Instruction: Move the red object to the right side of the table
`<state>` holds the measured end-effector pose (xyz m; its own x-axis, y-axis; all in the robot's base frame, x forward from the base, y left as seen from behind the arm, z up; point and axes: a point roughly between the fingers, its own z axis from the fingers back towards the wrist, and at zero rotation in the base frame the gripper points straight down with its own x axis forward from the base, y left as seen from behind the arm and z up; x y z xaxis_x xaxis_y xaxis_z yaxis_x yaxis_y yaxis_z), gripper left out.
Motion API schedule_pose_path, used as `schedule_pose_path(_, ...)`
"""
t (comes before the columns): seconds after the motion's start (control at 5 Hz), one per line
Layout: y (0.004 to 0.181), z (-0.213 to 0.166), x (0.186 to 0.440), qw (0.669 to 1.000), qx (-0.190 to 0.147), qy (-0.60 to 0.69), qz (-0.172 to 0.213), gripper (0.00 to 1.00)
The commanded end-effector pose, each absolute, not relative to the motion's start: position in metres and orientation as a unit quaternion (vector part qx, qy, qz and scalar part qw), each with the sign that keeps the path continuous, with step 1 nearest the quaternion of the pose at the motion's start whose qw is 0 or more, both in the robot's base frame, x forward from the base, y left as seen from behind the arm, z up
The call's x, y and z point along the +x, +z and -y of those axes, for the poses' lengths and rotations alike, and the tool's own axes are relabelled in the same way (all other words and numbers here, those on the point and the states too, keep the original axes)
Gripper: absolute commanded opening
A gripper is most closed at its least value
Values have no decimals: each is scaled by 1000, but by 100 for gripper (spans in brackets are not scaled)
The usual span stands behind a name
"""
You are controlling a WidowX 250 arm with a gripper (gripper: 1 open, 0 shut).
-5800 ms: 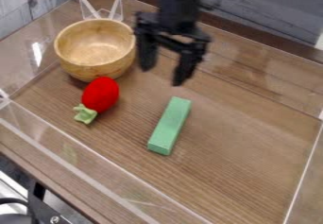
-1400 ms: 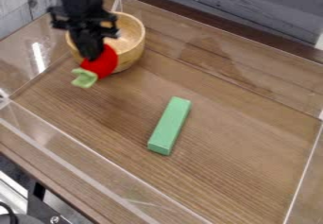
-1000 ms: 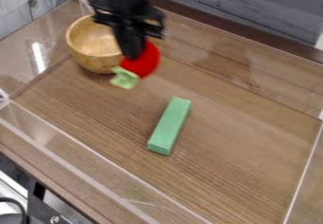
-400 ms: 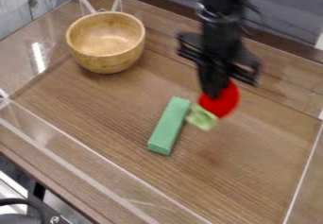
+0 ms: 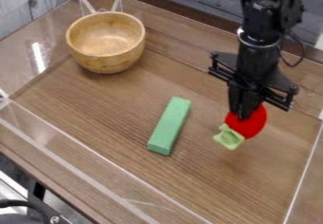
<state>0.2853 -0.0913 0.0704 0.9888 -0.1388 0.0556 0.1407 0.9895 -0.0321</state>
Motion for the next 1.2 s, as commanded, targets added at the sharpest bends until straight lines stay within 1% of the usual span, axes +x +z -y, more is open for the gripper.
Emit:
schedule_pose_path(0.0, 81, 97, 294, 995, -20, -88, 46, 100)
schedule_pose_path(0.2, 78, 98, 294, 994, -15, -103, 36, 100)
schedule_pose_path(0.4, 75, 99, 295, 993, -11, -114, 30, 0)
schedule_pose_path(0.6, 71, 98, 298, 992, -7, -123, 22, 0)
schedule_pose_path(0.8, 68, 98, 298, 991, -3, -130, 14, 100)
schedule_pose_path(1.0, 66, 97, 299, 991, 0, -135, 7, 100)
